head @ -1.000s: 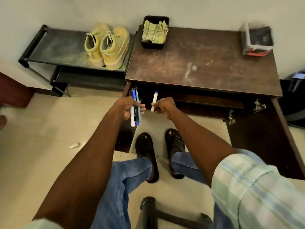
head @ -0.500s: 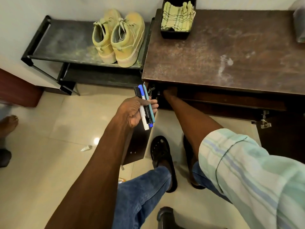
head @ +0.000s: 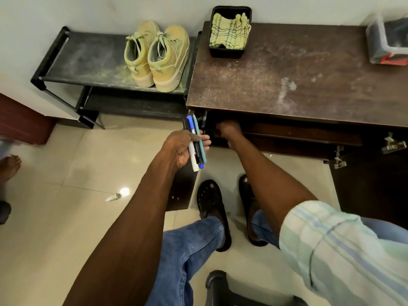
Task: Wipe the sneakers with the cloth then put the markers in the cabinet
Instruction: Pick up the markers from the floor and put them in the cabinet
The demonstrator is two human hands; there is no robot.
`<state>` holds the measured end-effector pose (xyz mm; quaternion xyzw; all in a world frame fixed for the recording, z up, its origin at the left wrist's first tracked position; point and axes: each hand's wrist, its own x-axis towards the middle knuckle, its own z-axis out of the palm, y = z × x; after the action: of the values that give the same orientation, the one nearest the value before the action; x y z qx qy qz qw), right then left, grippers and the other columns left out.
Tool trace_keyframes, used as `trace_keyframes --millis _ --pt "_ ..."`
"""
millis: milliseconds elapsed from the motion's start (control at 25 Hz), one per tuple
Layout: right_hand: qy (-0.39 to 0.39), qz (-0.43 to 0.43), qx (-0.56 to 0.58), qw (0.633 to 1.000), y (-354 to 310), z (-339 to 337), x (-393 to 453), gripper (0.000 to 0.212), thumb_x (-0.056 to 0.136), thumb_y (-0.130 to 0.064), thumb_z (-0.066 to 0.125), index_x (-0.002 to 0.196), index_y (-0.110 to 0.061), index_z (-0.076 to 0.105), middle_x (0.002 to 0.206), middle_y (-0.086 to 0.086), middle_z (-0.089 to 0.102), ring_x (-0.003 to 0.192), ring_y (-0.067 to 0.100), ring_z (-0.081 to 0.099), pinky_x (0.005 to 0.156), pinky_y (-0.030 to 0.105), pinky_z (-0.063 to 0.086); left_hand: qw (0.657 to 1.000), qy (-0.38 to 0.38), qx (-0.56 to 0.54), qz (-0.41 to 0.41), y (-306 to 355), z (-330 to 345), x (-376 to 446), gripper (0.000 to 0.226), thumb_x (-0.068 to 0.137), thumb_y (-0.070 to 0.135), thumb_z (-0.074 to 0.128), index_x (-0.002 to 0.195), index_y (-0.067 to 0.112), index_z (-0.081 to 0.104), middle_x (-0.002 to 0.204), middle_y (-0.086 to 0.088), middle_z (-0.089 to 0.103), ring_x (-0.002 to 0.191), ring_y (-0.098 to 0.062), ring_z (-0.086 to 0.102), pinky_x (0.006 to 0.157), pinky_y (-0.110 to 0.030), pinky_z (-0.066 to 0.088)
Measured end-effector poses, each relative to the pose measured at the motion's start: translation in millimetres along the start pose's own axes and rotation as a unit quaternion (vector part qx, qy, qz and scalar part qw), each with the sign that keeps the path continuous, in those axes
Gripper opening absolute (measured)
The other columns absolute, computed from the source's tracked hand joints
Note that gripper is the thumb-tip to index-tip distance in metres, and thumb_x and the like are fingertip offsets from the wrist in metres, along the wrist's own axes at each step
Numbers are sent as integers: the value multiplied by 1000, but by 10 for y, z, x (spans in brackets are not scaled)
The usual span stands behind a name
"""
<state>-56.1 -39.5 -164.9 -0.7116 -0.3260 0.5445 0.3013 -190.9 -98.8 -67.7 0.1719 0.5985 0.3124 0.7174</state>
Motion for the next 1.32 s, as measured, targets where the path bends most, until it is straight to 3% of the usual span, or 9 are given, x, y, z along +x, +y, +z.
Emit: trace_keyframes --millis 120,320,440,600,760,960,1040,1200,1320 --pt "-64 30 142 987 72 -327 -405 12 89 -4 55 81 -8 63 74 8 60 60 16 56 57 24 50 998 -26 29 -57 -167 160 -95 18 94 -9 41 105 -4 54 95 -21 64 96 -32 63 85 -43 51" --pt "-130 55 96 985 228 -588 -1040 8 88 -9 62 87 -1 65 69 7 59 58 12 51 54 20 45 988 -10 101 -117 -443 272 -172 15 92 -8 46 103 -3 56 89 -20 60 82 -30 61 93 -44 48" --pt "-130 72 101 984 302 -681 -1157 6 85 -5 65 80 -6 67 69 7 60 58 12 50 55 20 44 981 -8 164 -99 -478 374 -157 16 89 -7 53 104 -5 60 85 -17 63 77 -27 63 82 -41 53" --pt "-118 117 146 975 293 -705 -1007 4 82 -4 68 79 -3 66 71 7 62 60 12 55 55 20 48 977 16 202 -74 -430 379 -86 16 85 -5 63 100 -9 64 87 -18 67 78 -25 66 84 -37 56" --pt "-72 98 150 981 191 -554 -612 10 87 -5 65 78 -6 61 70 8 60 58 14 56 49 20 51 989 32 142 -41 -139 224 -22 13 92 -7 51 83 -5 59 62 -11 67 57 -18 67 63 -29 58" --pt "-1 50 95 994 32 -168 97 18 84 -1 66 103 0 64 97 14 67 70 14 62 49 21 52 997 50 -11 64 237 55 10 11 89 -8 55 81 -4 60 69 -12 67 63 -20 69 69 -31 60" --pt "18 44 27 998 12 -31 321 27 89 -4 58 114 2 61 107 15 65 85 21 65 59 23 54 997 51 -15 64 244 18 30 11 90 -8 54 81 -4 59 72 -13 66 63 -20 69 67 -30 60" --pt "15 29 -114 993 35 130 503 44 92 -11 53 134 -1 47 137 17 48 126 28 48 104 31 41 997 68 -14 42 204 -89 91 10 91 -8 52 82 -5 58 83 -16 63 75 -23 67 69 -31 59" --pt "14 9 -151 988 21 172 511 47 99 -18 45 142 -3 35 148 16 35 136 29 34 113 30 26 997 68 -23 37 168 -125 93 9 90 -8 54 84 -6 59 85 -18 64 78 -25 67 71 -32 59"
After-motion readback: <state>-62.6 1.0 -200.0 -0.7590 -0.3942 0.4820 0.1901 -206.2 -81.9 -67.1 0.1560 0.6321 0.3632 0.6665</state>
